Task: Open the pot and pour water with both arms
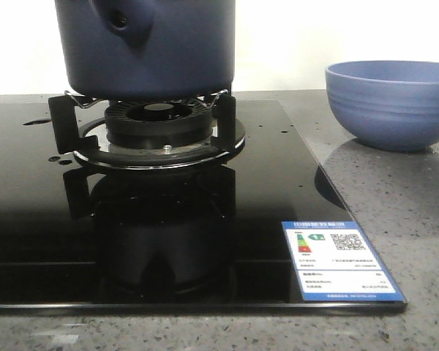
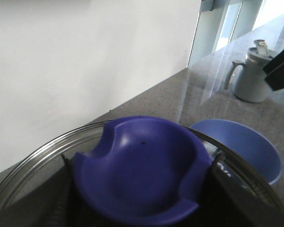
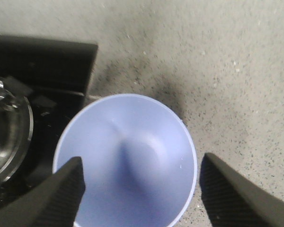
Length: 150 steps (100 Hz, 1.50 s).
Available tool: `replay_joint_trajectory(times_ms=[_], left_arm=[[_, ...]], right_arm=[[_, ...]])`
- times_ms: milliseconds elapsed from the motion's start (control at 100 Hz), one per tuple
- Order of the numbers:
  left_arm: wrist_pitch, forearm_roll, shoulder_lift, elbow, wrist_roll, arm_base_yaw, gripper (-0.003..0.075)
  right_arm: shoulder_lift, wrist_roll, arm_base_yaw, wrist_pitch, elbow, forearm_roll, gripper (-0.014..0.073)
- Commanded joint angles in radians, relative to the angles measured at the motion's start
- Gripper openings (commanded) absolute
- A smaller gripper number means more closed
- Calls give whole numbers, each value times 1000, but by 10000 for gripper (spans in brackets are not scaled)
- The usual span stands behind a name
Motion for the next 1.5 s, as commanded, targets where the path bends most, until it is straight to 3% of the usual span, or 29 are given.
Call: replay_joint_trajectory(times_ms=[0, 590, 1490], left_arm=[[-8, -84, -7, -40, 41, -16, 354], [55, -64, 41, -40, 66, -16, 354], [72, 91, 10, -40, 63, -11, 354]], right_arm=[[-59, -14, -7, -50, -33, 28, 469], [-71, -38, -7, -55, -18, 53, 469], [-71, -40, -7, -55, -18, 54, 469]])
